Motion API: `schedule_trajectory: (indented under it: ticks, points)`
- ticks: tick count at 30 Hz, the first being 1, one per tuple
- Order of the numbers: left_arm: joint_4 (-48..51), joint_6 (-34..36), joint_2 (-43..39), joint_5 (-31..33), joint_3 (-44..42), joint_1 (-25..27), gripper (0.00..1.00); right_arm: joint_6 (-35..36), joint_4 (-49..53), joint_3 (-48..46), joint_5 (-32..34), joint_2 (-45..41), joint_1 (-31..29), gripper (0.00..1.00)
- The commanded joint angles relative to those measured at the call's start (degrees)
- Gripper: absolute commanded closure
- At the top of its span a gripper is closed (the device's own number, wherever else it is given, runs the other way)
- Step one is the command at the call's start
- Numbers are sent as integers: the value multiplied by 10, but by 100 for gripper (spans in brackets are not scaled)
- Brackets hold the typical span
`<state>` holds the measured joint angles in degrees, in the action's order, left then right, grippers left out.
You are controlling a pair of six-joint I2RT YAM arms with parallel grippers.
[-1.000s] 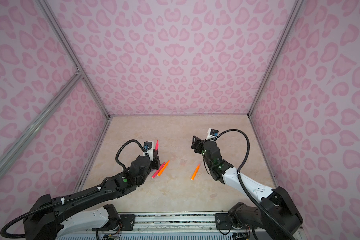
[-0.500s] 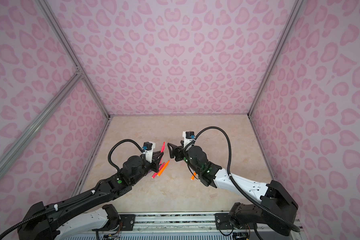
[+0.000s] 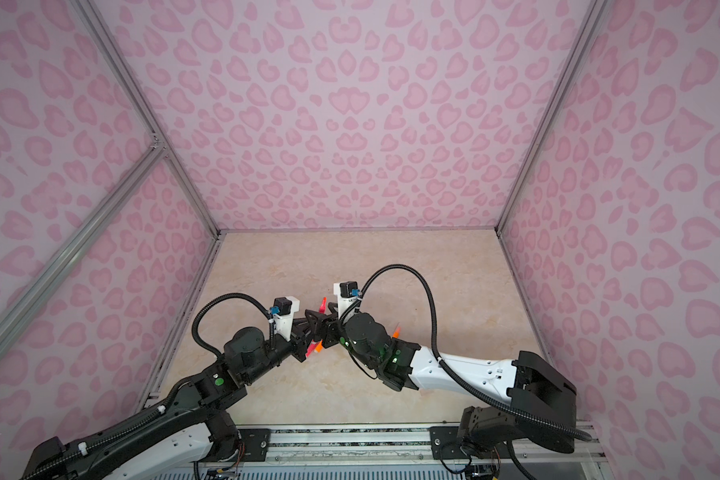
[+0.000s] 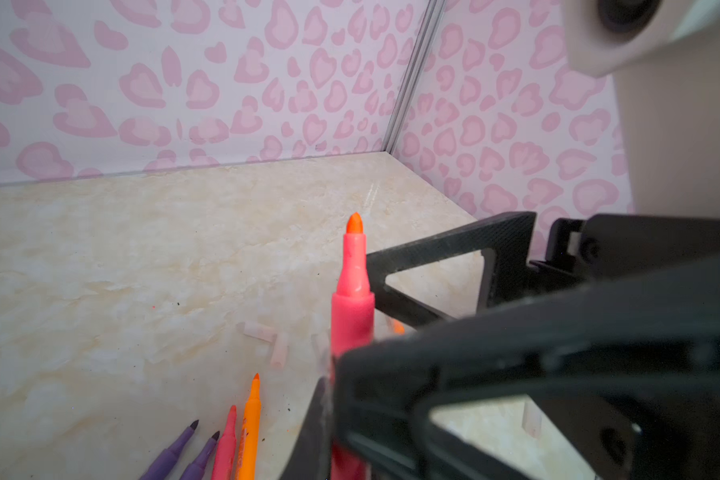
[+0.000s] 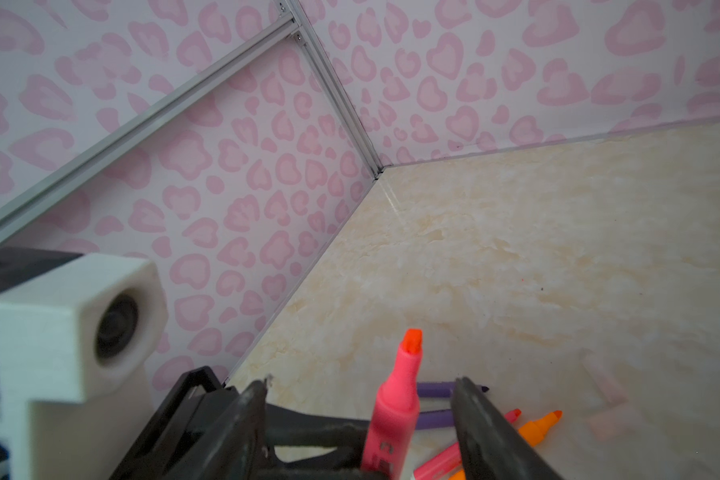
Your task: Insert the pens into the pen caps
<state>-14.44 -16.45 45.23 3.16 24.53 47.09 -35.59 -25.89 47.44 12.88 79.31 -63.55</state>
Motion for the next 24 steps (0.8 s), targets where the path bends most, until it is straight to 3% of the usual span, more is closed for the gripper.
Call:
schedule_trajectory:
  ticks: [1, 8, 15, 20, 22, 24]
  points:
    - [-5, 7, -10, -10, -1, -1, 97, -27, -27, 0, 40, 13, 4, 36]
    - [-7, 18, 4, -12, 17, -1, 97, -50, -36, 12, 25, 32, 13, 56]
    - [-9, 29, 30, 3, 32, -1, 97, -53, -47, 9, 31, 29, 14, 95]
    - [-3, 35, 43, -5, 47, -1, 96, -59, -62, 6, 25, 31, 19, 100]
    - [-11, 32, 52, -4, 48, -1, 78, -66, -67, 6, 17, 38, 26, 100]
    - [-18, 38, 64, -6, 53, -1, 69, -75, -71, 8, 0, 46, 39, 100]
